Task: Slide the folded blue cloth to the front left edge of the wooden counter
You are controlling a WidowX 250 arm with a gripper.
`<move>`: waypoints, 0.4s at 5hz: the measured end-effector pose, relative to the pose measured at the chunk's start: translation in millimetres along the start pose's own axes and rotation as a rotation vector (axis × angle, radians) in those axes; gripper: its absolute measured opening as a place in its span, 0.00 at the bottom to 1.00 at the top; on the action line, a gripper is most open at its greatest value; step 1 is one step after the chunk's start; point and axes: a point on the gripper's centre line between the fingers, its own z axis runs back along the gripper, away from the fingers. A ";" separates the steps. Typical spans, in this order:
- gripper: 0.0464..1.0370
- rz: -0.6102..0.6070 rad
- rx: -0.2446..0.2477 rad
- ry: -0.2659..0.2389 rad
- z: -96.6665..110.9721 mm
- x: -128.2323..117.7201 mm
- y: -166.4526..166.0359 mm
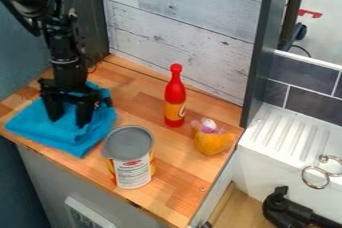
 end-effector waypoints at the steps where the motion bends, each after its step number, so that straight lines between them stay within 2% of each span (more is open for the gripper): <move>1: 0.96 0.001 0.000 0.005 -0.1 -1.1 1.0; 2: 0.96 -0.035 -0.011 0.034 2.2 -2.9 0.5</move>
